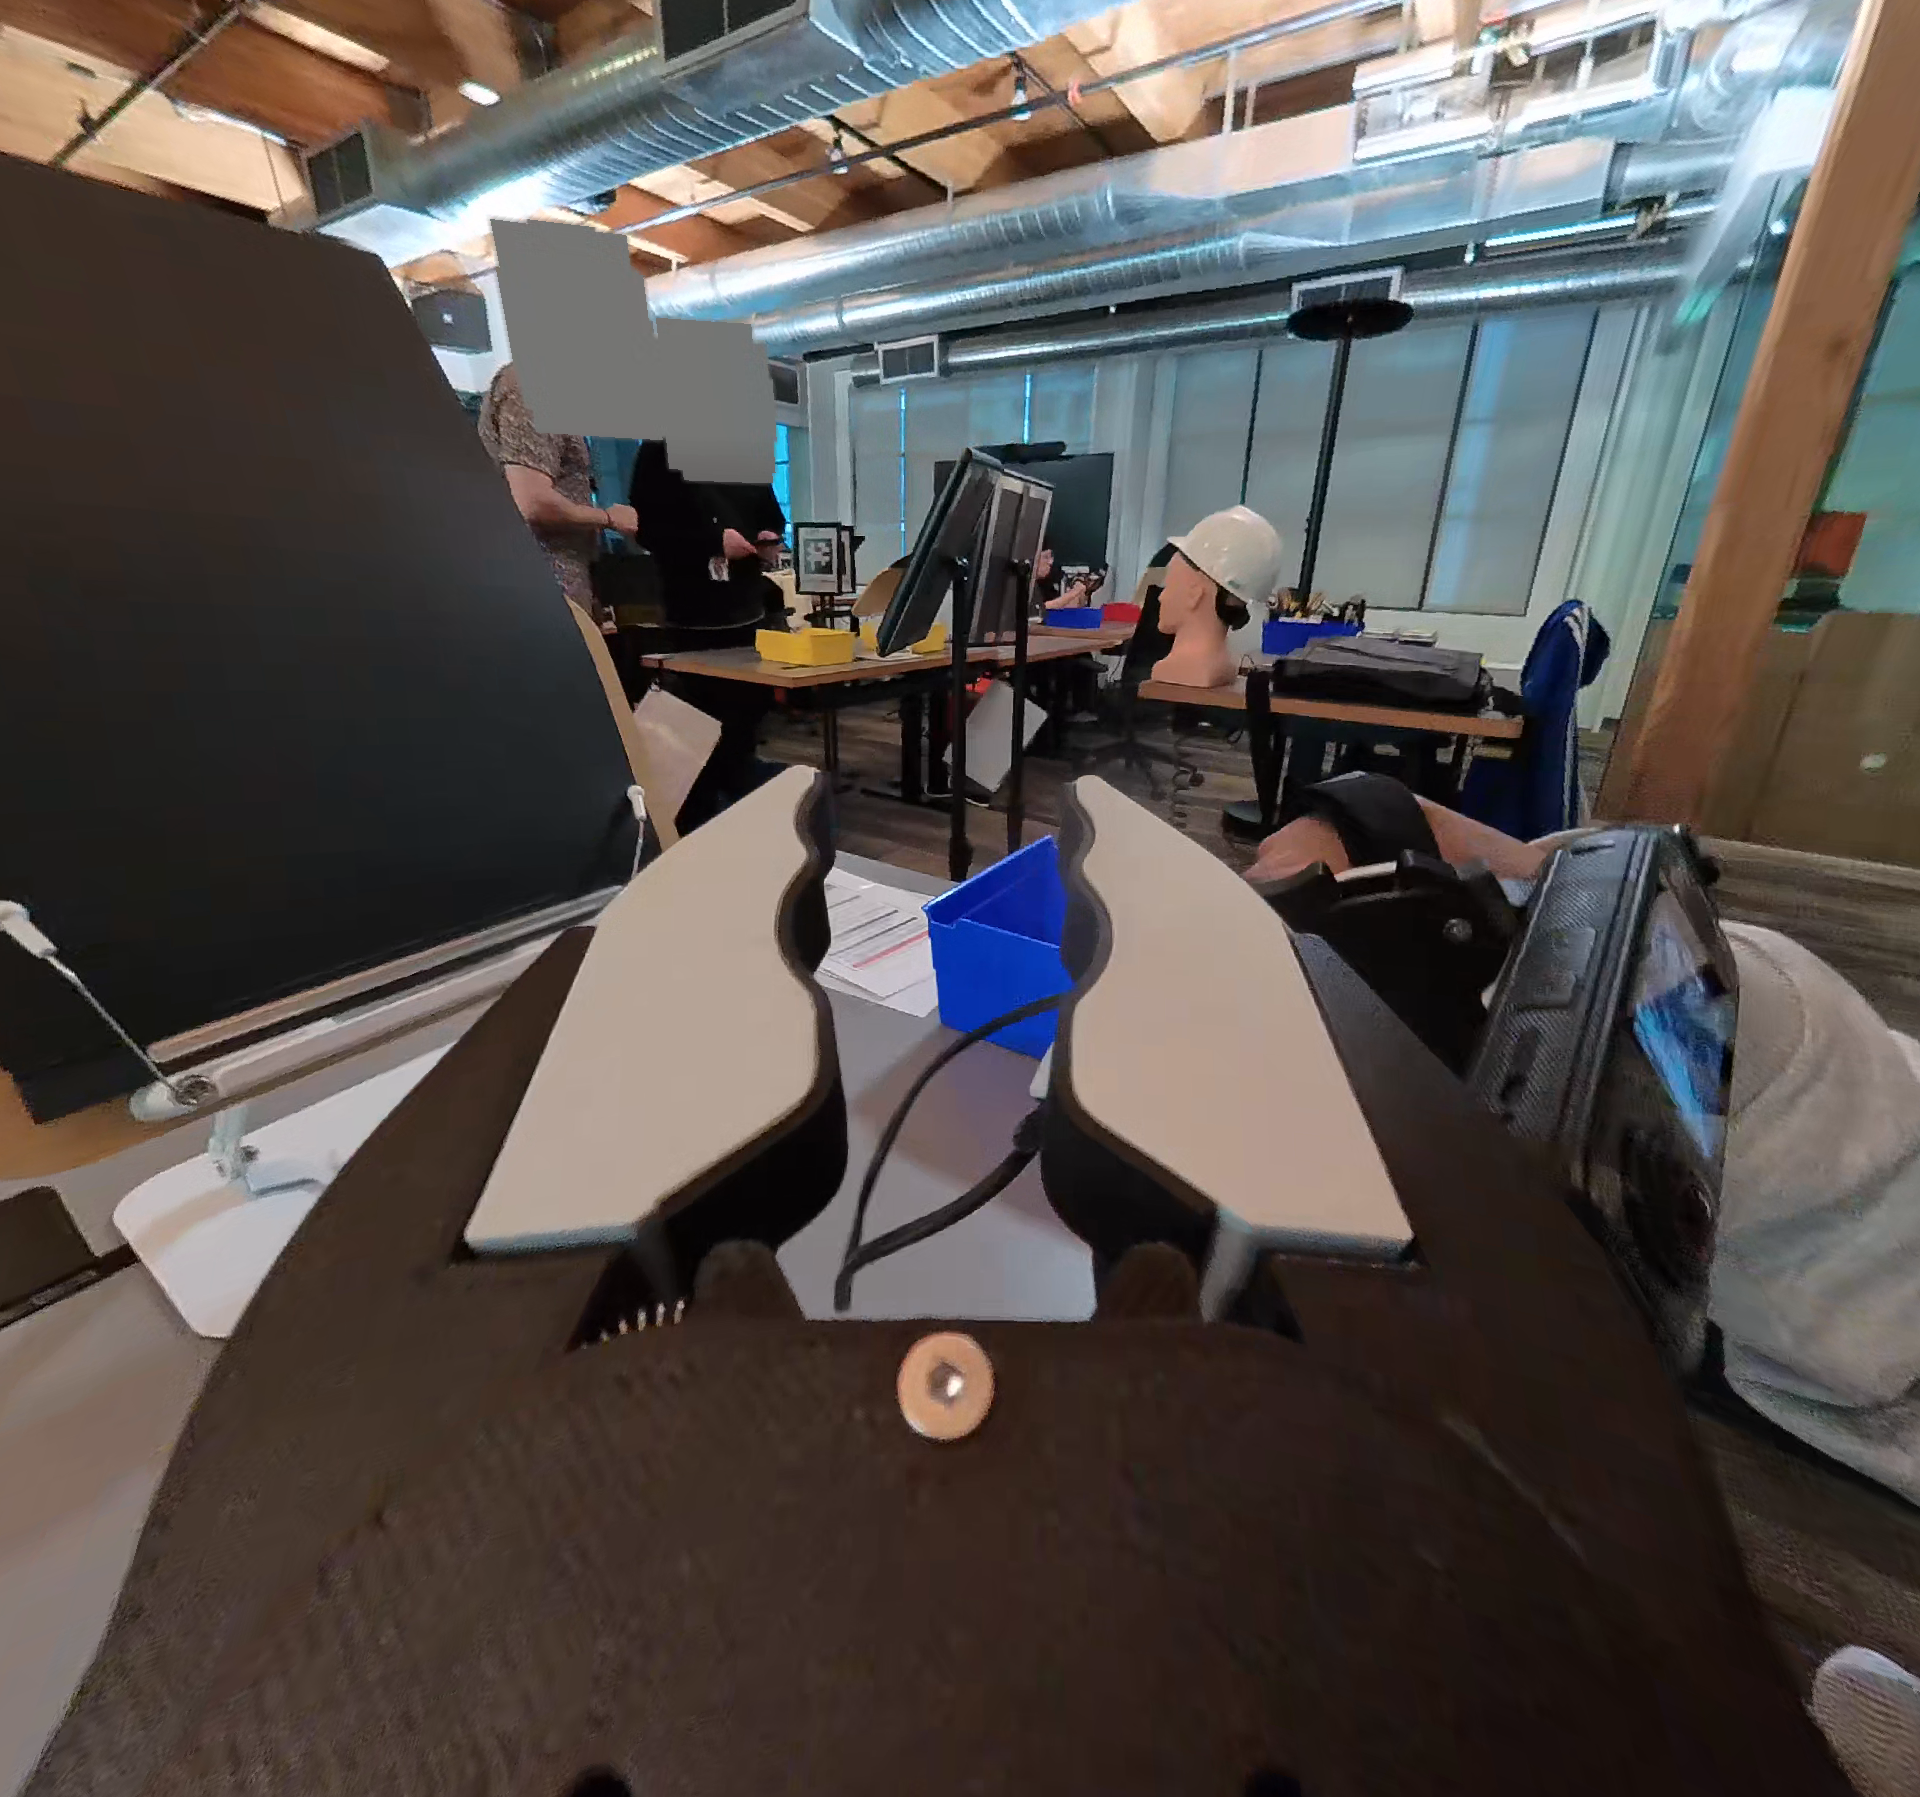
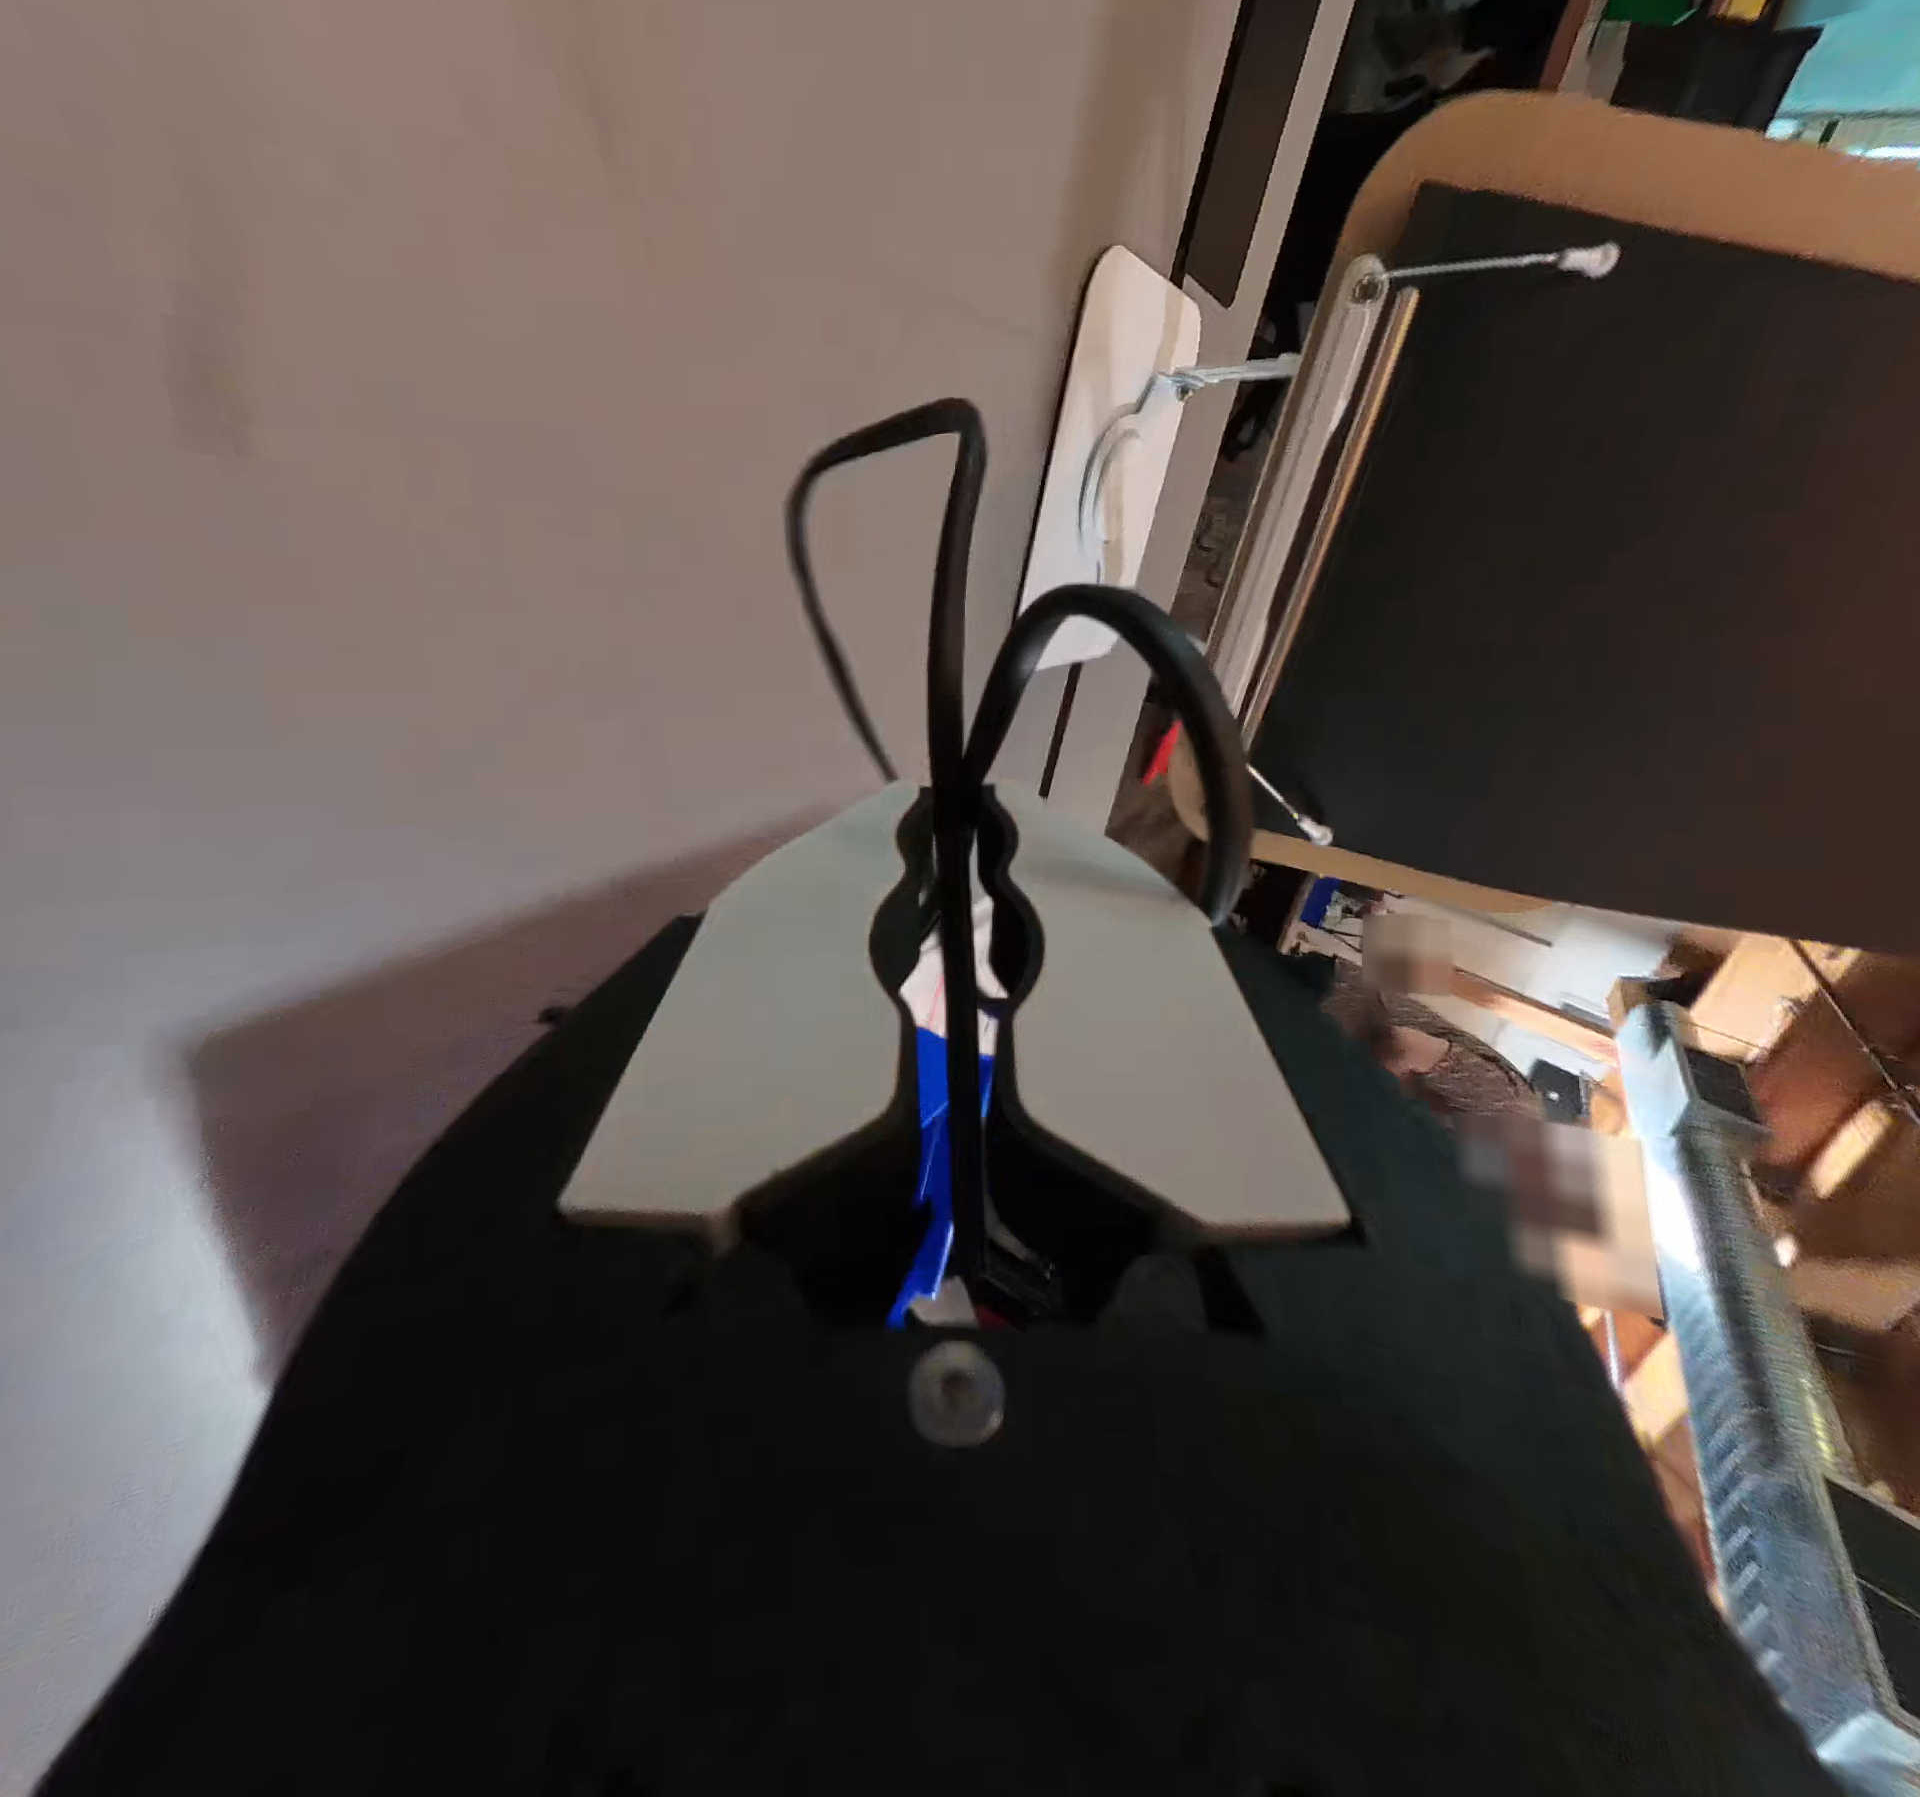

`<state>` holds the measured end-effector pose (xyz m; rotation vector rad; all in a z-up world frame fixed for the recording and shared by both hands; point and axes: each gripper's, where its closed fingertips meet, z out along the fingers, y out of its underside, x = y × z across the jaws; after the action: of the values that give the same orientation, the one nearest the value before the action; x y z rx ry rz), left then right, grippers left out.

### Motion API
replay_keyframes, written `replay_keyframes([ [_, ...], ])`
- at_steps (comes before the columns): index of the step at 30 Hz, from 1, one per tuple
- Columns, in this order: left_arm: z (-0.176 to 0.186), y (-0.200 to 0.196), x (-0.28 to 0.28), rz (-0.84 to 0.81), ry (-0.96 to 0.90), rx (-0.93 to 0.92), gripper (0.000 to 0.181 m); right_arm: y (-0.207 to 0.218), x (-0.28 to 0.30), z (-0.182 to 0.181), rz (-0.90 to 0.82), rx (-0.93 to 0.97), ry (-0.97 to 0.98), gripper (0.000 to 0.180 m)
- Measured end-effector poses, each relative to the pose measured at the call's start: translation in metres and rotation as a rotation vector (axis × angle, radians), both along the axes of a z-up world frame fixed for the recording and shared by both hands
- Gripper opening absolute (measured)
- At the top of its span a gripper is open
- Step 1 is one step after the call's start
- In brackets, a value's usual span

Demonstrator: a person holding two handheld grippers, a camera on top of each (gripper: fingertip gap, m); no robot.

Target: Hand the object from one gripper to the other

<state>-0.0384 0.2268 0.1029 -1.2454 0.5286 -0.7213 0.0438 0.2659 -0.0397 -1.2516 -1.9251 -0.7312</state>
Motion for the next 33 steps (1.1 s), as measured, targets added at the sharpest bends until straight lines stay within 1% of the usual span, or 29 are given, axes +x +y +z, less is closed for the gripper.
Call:
replay_keyframes([
  [1,-0.002,0.001,0.001,-0.011,-0.01,-0.017,0.04,-0.002,-0.003,0.001,0.012,-0.003,0.01,0.008],
  [3,-0.006,0.004,0.001,-0.039,-0.044,-0.061,0.04,-0.004,-0.008,0.009,0.042,0.023,0.039,0.008],
  [7,-0.013,0.009,0.001,-0.107,-0.107,-0.14,0.038,-0.005,-0.009,0.04,0.148,0.234,0.031,0.008],
  [9,-0.015,0.009,0.003,-0.146,-0.125,-0.162,0.037,-0.011,-0.013,0.05,0.225,0.309,0.017,0.009],
  [11,-0.02,0.008,0.009,-0.193,-0.113,-0.198,0.035,-0.015,-0.017,0.055,0.276,0.375,-0.003,0.008],
  [16,-0.035,0.006,0.024,-0.289,-0.075,-0.309,0.037,-0.01,-0.018,0.059,0.343,0.487,-0.086,0.008],
  [18,-0.042,0.001,0.033,-0.346,-0.049,-0.352,0.047,-0.005,-0.015,0.057,0.341,0.494,-0.103,0.008],
  [20,-0.058,-0.003,0.046,-0.385,0.046,-0.398,0.059,-0.005,-0.014,0.051,0.33,0.436,-0.085,0.008],
  [22,-0.072,0.0,0.055,-0.314,0.158,-0.361,0.063,-0.008,-0.016,0.045,0.328,0.378,-0.065,0.008],
  [24,-0.084,0.003,0.061,-0.226,0.272,-0.299,0.067,-0.013,-0.019,0.043,0.331,0.359,-0.068,0.008],
  [26,-0.083,0.008,0.06,-0.133,0.314,-0.219,0.066,-0.012,-0.019,0.044,0.318,0.369,-0.081,0.008],
  [27,-0.08,0.01,0.058,-0.098,0.313,-0.198,0.066,-0.011,-0.018,0.045,0.314,0.372,-0.084,0.009],
  [28,-0.076,0.012,0.054,-0.069,0.292,-0.181,0.056,-0.012,-0.018,0.044,0.321,0.357,-0.077,0.008],
  [30,-0.062,0.014,0.044,-0.048,0.191,-0.16,0.047,-0.015,-0.018,0.042,0.333,0.325,-0.057,0.008],
  [32,-0.055,0.021,0.028,-0.024,0.109,-0.195,0.044,-0.014,-0.017,0.044,0.327,0.331,-0.06,0.008],
  [33,-0.057,0.026,0.021,-0.001,0.098,-0.225,0.043,-0.014,-0.017,0.045,0.321,0.335,-0.057,0.008],
])
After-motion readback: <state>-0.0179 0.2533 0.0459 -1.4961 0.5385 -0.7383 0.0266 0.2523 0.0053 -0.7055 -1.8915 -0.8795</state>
